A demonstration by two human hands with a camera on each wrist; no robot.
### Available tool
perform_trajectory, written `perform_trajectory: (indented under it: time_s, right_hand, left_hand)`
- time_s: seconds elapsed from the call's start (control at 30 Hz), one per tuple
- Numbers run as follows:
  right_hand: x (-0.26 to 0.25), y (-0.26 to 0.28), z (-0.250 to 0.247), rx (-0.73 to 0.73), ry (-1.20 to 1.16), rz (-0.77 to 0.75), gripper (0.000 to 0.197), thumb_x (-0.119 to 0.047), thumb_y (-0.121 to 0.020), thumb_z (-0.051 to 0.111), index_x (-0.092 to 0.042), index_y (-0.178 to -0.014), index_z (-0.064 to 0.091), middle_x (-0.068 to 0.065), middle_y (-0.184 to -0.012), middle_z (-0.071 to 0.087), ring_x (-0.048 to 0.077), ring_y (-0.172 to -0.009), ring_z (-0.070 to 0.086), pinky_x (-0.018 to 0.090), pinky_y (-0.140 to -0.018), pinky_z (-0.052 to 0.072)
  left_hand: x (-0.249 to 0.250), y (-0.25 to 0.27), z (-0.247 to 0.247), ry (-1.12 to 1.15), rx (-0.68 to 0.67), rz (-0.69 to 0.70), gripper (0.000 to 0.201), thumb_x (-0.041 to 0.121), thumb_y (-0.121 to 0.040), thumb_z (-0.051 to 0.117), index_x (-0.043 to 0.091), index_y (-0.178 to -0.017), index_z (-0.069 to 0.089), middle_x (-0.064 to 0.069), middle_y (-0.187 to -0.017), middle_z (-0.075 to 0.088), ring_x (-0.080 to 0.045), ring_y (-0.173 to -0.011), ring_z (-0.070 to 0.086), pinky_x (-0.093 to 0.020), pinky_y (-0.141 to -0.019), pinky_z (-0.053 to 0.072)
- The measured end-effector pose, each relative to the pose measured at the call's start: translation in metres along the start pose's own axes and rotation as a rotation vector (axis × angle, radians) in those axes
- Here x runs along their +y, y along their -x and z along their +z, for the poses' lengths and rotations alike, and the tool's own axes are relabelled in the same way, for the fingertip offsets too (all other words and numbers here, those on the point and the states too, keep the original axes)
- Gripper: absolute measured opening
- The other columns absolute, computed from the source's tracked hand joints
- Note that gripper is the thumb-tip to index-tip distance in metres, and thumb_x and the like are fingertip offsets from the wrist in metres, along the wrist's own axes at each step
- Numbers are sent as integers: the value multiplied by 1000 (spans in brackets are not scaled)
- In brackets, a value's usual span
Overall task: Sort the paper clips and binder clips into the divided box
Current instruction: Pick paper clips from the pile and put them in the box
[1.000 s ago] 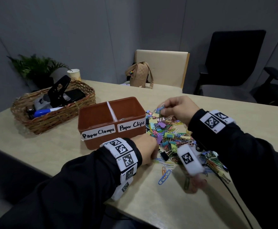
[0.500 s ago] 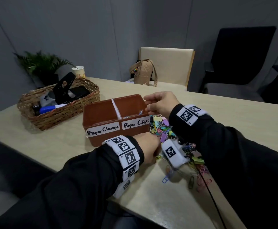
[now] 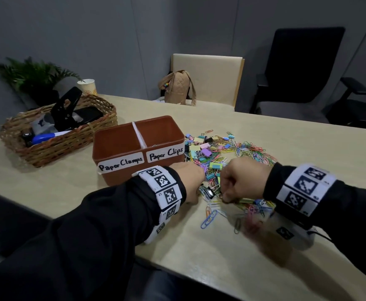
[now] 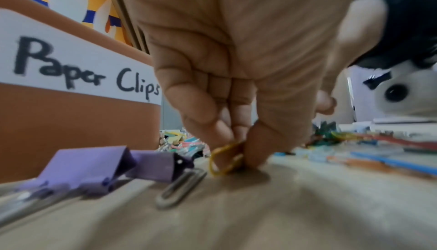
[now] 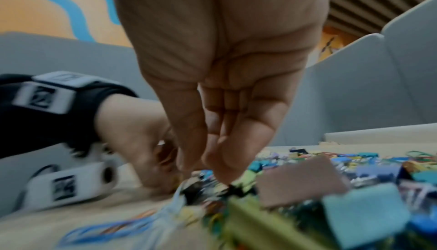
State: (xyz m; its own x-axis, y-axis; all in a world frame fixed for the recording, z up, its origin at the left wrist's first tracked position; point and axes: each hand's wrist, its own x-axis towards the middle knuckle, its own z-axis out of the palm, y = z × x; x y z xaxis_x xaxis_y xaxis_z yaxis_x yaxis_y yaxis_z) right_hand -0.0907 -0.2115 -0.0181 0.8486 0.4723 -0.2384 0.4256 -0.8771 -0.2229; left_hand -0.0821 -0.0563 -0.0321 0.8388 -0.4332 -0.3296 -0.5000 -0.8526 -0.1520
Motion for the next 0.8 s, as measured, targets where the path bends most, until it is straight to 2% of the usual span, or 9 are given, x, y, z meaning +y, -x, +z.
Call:
perform_trajectory:
  time_s: [0.07,0.17,0.23,0.3,0.37,0.43,0.6,0.7,0.8]
  right_hand:
    - [-7,4,9,-11,27,-25,26,-37,-67,82,-19,-83,72,-10,-67,60,8,-65,55,21,-60,44]
    - [-16,5,21,-38,71,-28,55,-59,-60,79,-19,-96,68,-3,-80,65,15,-75,55,27,-67,46]
    - [-20,2,25,-52,114,-23,69,-65,-56,78,-22,-107,63,-3,-90,62,16,-80,51,26,-70,45]
    - [-23,-1,29,-71,138,-27,75,-64,-56,78,-22,-115,58,-1,-102,61,18,-88,53,28,-76,48]
    - [-26,-4,30,-97,168,-41,71,-59,-61,78,-19,-116,57,1,-108,59,21,-95,56,31,-79,50]
    - [-29,-5,28,-106,185,-56,58,-50,-69,77,-16,-113,60,3,-108,60,23,-97,56,32,-79,49]
    - [-33,-9,28,-122,216,-82,33,-32,-80,74,-12,-105,64,6,-105,64,24,-99,57,27,-70,39]
    - [-33,-10,28,-98,199,-98,22,-22,-80,72,-12,-98,66,4,-102,66,25,-97,60,28,-72,45]
    - [-33,-9,26,-110,177,-99,15,-18,-80,71,-13,-93,67,4,-97,67,23,-91,60,28,-70,44]
  left_hand:
    - [1,0,-1,-9,-6,3,27,30,-83,67,13,-70,50,-2,-72,51,-25,-72,51,-30,-60,44]
    - [-6,4,-3,93,37,-9,19,31,-81,68,12,-80,67,-4,-82,65,-24,-77,61,-28,-62,47]
    - [-15,11,-12,211,131,-32,9,23,-81,66,15,-77,68,-1,-76,65,-19,-73,61,-25,-61,44]
    - [-28,22,-27,270,277,-74,9,19,-80,64,17,-72,66,2,-73,64,-17,-74,61,-26,-63,43]
    - [-45,30,-41,269,423,-146,9,19,-81,62,17,-74,67,3,-75,61,-18,-79,61,-26,-64,37]
    - [-64,33,-51,271,506,-215,9,20,-82,62,16,-78,69,3,-75,59,-19,-81,60,-25,-67,39]
    - [-101,28,-52,251,546,-390,10,22,-83,64,22,-73,65,0,-82,63,-22,-86,61,-30,-76,50]
    - [-102,26,-43,253,473,-416,12,23,-87,64,17,-93,73,-4,-97,69,-24,-93,63,-31,-82,50]
    - [-94,29,-38,254,516,-382,28,30,-87,66,21,-114,67,-3,-112,64,-23,-104,59,-32,-90,48]
